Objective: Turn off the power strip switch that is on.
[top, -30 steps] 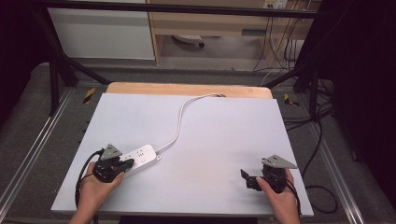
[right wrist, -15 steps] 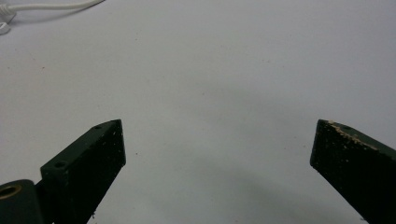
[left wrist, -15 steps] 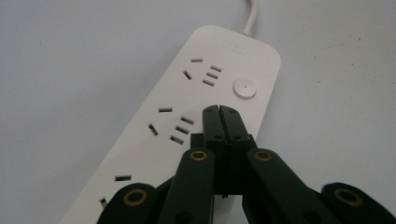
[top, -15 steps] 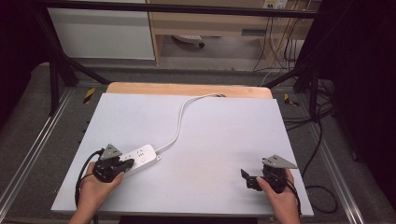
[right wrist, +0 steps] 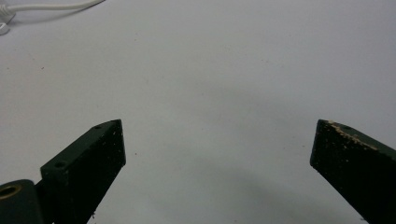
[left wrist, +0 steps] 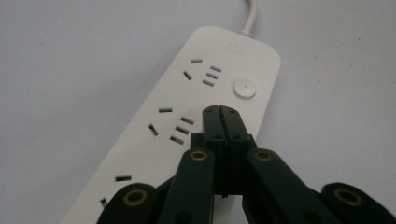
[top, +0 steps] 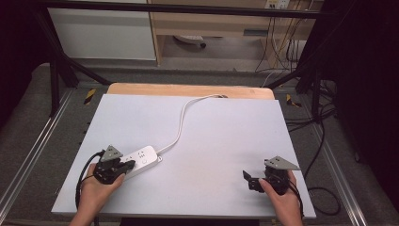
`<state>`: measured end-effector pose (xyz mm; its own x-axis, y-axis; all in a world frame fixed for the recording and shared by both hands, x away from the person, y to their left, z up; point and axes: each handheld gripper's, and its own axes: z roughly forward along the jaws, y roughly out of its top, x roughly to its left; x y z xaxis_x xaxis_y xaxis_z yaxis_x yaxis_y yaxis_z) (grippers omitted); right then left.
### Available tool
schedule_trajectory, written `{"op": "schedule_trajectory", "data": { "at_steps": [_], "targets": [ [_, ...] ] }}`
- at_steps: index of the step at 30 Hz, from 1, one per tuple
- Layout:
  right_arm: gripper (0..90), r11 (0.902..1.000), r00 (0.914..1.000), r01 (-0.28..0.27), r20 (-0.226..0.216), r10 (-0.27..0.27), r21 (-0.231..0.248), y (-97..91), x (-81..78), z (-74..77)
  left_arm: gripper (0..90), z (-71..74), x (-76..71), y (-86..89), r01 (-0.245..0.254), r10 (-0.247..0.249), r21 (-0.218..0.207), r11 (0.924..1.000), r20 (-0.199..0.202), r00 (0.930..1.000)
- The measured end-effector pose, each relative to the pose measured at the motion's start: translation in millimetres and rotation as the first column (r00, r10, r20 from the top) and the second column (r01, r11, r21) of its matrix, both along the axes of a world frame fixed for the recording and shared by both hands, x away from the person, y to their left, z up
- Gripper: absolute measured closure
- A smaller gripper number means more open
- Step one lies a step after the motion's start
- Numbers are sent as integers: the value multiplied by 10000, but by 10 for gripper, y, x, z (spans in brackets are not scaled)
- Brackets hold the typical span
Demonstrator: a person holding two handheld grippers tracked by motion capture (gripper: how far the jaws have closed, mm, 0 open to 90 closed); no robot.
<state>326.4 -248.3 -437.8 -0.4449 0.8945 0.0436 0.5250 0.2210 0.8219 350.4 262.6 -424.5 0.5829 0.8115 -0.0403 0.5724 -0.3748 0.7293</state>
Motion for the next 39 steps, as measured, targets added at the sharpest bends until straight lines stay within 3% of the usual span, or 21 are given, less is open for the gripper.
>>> {"op": "schedule_trajectory", "data": {
  "at_steps": [39],
  "targets": [
    [40, 9999, 10000, 97, 14, -97, 100, -7, 0, 0, 900, -6, -33, 35, -44, 54, -340, 9994, 310, 9995]
  ]
}}
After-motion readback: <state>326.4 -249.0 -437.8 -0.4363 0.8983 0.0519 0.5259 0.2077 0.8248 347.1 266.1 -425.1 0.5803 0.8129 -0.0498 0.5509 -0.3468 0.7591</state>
